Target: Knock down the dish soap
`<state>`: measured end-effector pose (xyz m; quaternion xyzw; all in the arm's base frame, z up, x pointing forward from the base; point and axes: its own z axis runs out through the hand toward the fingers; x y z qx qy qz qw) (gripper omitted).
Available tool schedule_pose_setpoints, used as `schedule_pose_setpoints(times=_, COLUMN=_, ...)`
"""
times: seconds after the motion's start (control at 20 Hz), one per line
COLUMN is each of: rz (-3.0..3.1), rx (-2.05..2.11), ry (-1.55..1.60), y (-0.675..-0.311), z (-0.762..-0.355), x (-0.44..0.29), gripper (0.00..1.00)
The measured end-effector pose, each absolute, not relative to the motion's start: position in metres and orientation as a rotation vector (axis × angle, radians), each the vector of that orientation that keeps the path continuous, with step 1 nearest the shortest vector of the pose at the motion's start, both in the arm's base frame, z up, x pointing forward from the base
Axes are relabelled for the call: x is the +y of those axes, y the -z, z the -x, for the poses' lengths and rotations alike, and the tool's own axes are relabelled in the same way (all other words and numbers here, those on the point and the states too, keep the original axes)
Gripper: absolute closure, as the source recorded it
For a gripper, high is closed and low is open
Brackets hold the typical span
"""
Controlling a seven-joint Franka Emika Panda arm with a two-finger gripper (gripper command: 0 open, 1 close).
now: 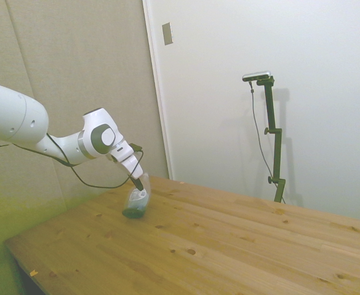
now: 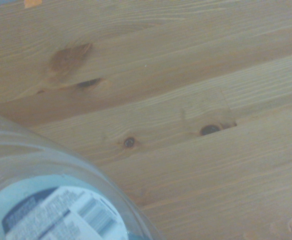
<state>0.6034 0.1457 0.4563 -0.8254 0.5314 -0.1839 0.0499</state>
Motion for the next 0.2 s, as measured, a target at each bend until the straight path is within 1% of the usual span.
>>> schedule_pose_setpoints(times=0.2, rz=2.523, rx=1.624, ry=0.553, y=-0.4571, z=-0.6029, x=0.1469, gripper=1.0)
